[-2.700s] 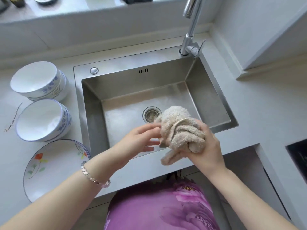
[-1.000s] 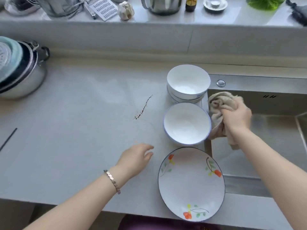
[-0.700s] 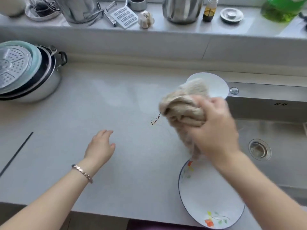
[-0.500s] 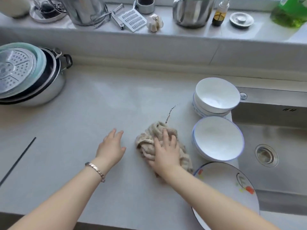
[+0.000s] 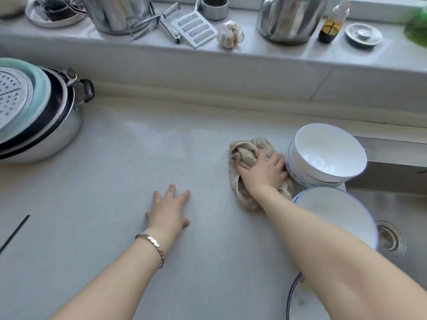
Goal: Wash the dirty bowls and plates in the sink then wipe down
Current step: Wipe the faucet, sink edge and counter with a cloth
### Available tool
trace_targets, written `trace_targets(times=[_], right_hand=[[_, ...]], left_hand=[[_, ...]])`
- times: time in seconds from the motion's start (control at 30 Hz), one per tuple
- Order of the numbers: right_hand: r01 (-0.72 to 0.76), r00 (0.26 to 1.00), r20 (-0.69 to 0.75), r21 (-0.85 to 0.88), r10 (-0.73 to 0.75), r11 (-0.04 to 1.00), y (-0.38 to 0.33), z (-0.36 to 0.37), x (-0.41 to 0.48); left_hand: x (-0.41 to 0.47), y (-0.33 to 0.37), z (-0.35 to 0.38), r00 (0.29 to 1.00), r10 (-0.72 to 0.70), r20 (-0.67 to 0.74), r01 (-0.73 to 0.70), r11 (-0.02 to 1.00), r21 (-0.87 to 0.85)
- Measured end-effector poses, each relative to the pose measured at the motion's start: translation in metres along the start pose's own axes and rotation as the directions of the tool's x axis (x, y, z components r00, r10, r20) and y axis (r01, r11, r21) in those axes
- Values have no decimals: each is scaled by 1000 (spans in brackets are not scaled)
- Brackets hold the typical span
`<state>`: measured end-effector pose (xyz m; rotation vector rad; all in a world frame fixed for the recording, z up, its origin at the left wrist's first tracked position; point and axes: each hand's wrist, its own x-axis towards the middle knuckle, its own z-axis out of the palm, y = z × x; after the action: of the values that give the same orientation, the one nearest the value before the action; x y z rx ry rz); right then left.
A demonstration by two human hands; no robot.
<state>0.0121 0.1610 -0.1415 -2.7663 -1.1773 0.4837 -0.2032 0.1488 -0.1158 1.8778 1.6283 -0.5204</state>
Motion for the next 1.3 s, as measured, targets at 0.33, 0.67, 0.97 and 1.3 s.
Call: trace_targets(times=[0.33,0.67,0.97,1.3], right_hand=[[444,896,13,-92,-445,891,51,28,-111],[407,912,16,-149,-409,901,-47,18,0],[55,990,-127,-28,-58,998,-55,-6,88],[306,951,-5,-128,-309,943,-53,-3,74]], left_hand=[[0,-2,4,1000,-4,2,4,999,-54],[4,0,-6,989,-16,-146,21,999,33],[33,-1,-15,996,-91,-24,87,983,-160],[32,-3,-15,996,-91,-16,87,985,-149]])
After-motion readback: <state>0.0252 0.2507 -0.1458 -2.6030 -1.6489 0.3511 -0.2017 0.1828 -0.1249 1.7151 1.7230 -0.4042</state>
